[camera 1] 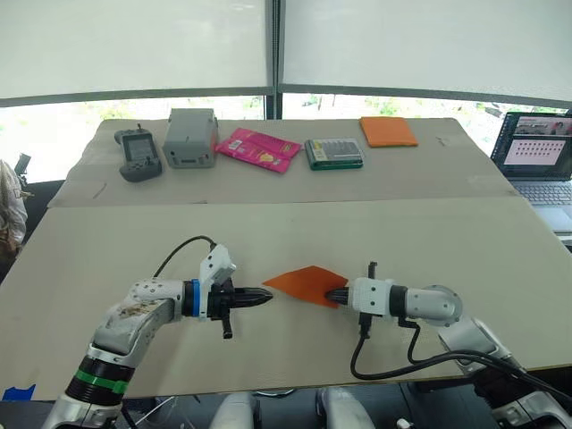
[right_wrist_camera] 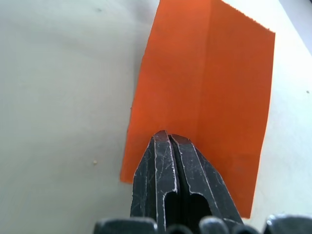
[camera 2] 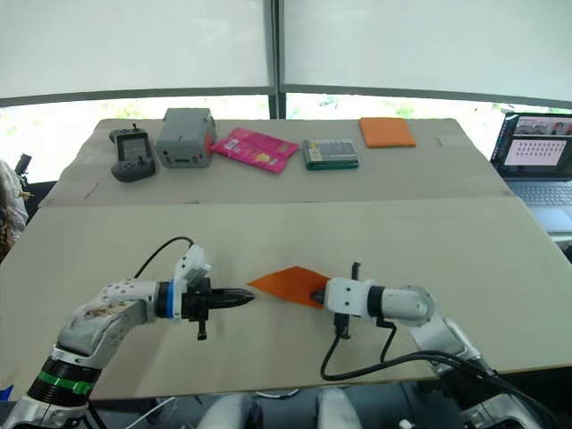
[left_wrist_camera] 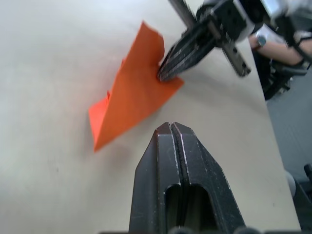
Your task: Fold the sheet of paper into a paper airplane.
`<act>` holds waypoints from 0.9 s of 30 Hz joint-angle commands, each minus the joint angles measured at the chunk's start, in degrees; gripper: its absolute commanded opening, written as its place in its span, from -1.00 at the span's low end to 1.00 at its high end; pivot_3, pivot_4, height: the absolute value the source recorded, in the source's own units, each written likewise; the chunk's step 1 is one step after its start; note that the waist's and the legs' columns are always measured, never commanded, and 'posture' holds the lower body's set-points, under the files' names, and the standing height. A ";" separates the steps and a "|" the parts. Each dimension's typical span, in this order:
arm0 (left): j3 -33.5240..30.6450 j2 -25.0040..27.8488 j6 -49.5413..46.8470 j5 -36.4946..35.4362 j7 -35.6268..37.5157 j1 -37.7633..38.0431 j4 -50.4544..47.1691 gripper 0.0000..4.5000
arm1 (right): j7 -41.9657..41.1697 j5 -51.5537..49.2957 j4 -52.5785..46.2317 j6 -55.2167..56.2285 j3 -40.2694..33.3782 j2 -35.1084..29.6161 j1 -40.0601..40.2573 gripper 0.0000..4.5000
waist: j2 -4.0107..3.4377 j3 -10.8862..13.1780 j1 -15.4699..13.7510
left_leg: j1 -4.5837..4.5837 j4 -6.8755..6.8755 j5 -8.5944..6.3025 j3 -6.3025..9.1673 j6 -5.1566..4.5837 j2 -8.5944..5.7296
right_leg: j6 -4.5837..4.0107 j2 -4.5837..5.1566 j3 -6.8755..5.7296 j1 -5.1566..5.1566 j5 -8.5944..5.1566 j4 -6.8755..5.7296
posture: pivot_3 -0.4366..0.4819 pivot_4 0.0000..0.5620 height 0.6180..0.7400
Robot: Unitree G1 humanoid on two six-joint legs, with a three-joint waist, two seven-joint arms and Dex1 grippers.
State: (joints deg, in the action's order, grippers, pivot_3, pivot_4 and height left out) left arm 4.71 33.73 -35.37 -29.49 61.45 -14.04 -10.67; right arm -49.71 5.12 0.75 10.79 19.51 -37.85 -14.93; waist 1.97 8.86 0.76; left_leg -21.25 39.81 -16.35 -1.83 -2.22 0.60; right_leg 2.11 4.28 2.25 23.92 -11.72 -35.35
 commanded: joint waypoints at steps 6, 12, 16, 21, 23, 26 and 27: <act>0.68 -4.89 4.87 2.17 -3.81 -6.67 2.59 -1.00 | 0.91 5.77 1.66 0.55 2.44 0.73 1.61 -0.97 | 0.14 -0.13 0.27 | 0.09 -0.02 0.01 -0.01 0.02 0.00 | -0.04 -0.07 0.04 -0.07 0.01 -0.02 | -0.05 -0.47 1.00; 4.57 -3.99 7.37 5.26 -2.33 -5.05 2.60 -1.00 | -0.40 -1.75 -7.58 -1.90 -1.36 3.13 -0.80 -0.97 | 0.14 -0.11 0.30 | -0.01 -0.05 0.01 -0.07 0.02 0.01 | -0.05 -0.09 0.14 0.13 0.01 -0.11 | -0.05 -0.47 1.00; 2.91 -2.48 8.62 5.49 -2.14 -5.05 3.43 -1.00 | -2.77 -3.59 -12.99 -6.94 -2.37 3.08 -4.37 -0.97 | 0.07 -0.04 0.18 | -0.21 -0.01 0.01 -0.07 0.02 -0.01 | -0.06 -0.06 0.15 0.38 0.00 -0.29 | -0.05 -0.47 1.00; 0.64 0.41 9.33 4.69 -0.63 -3.97 3.60 -1.00 | -4.59 -3.62 -15.11 -11.38 -2.53 2.15 -8.25 -0.97 | 0.06 -0.03 -0.15 | -0.21 -0.01 0.01 -0.04 0.02 -0.02 | -0.08 -0.03 0.09 0.36 -0.03 -0.26 | -0.05 -0.47 1.00; 0.52 0.74 9.32 4.60 -0.50 -3.69 3.43 -1.00 | -4.47 -3.46 -13.96 -12.20 -2.26 2.77 -9.18 -0.97 | 0.05 -0.02 -0.30 | -0.24 -0.03 0.01 -0.04 0.02 -0.04 | -0.08 0.00 0.07 0.36 -0.04 -0.23 | -0.05 -0.47 1.00; 0.67 0.46 9.39 4.86 -0.76 -3.57 3.30 -1.00 | -3.44 -2.08 -9.93 -12.13 -1.77 3.92 -10.76 -0.97 | 0.05 -0.01 -0.27 | -0.31 0.00 0.01 -0.04 0.02 -0.10 | -0.07 0.05 0.06 0.39 -0.04 -0.21 | -0.05 -0.47 1.00; 0.72 0.36 9.42 4.93 -0.85 -3.53 3.25 -1.00 | -3.17 -2.11 -9.07 -11.87 -1.95 4.36 -11.15 -0.97 | 0.05 -0.01 -0.26 | -0.31 0.00 0.01 -0.04 0.02 -0.12 | -0.07 0.06 0.06 0.38 -0.04 -0.20 | -0.05 -0.47 1.00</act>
State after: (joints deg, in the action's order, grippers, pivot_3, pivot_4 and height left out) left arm 5.83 34.23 -26.55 -24.11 60.39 -17.46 -6.15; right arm -53.72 3.25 -8.81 -1.26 18.54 -33.92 -24.92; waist 2.03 8.85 0.50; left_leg -21.54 39.82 -16.34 -1.87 -2.19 0.48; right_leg 2.03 4.34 2.31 24.30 -11.76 -35.55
